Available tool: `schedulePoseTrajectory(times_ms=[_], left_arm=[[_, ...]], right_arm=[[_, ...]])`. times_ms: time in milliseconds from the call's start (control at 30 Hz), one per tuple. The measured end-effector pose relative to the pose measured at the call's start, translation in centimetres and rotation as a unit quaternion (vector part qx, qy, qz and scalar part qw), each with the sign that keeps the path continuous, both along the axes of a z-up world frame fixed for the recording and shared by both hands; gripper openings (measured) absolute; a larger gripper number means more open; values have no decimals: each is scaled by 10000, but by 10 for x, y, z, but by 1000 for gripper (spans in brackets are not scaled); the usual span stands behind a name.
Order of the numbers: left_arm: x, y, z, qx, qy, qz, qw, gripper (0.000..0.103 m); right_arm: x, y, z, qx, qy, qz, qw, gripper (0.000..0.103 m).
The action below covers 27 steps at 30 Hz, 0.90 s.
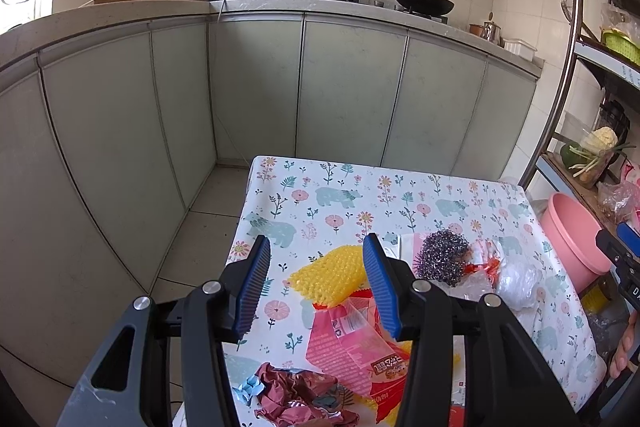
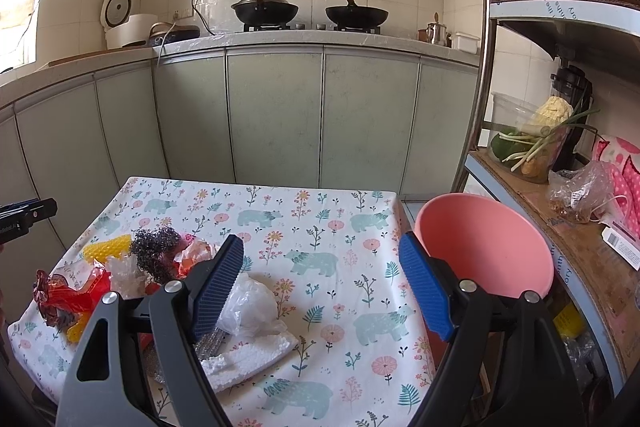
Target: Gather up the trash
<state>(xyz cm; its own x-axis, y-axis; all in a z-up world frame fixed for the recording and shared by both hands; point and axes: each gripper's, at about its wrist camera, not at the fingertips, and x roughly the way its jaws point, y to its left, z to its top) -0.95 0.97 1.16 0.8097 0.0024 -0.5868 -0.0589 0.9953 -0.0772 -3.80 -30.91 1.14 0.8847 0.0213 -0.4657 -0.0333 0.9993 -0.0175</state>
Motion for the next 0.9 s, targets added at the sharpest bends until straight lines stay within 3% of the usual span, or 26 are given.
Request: schedulePoseTrajectory(times_ms=[600, 767, 900], left_arm=[[7, 6, -10, -79, 289, -153, 9994, 50], [13, 10, -17, -308, 563, -518, 9966, 50], [24, -1, -24, -63, 816, -821, 9933, 50]], right_arm=[[3, 1, -6, -16, 126, 102, 9999, 80], [6, 3, -13, 58, 298, 280, 9991, 80], [9, 7, -19, 176, 493, 528, 9972, 80]])
